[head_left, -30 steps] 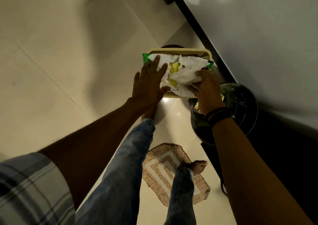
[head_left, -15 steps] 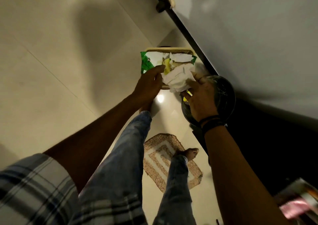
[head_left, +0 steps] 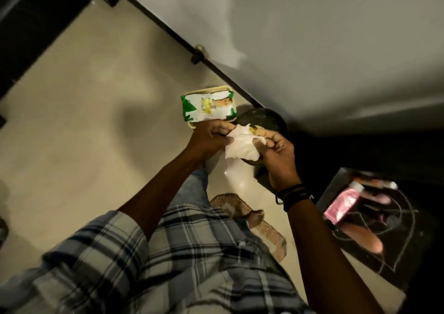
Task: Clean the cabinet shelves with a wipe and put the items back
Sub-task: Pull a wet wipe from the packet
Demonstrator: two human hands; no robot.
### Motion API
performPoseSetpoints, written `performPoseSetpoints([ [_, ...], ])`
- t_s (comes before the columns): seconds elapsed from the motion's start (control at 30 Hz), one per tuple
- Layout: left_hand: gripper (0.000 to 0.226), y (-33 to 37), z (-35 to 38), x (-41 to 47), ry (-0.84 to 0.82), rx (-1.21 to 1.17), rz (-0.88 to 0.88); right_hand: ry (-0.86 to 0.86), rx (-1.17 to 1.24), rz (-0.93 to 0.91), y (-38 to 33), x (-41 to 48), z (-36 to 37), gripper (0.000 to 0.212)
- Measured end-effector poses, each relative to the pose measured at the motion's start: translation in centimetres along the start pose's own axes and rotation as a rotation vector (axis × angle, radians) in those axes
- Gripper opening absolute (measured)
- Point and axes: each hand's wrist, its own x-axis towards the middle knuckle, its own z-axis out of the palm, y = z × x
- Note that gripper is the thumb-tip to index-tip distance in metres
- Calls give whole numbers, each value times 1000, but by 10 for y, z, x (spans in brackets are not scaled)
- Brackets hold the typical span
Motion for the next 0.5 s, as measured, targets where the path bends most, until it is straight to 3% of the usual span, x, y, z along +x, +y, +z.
performPoseSetpoints([
  [0.2, 23, 5, 66, -46, -194, 197, 210, 52, 118, 7, -6, -71, -68, 20],
  [0.33, 20, 17, 117, -82, -248, 197, 379, 50, 283, 33, -3, -112, -115, 20],
  [0.43, 6, 20, 151, -100, -297, 172, 498, 56, 439, 19, -1, -139, -149, 23],
  [0.5, 16, 20, 176, -108, -310, 251, 561, 46, 425, -48, 4, -156, -171, 20],
])
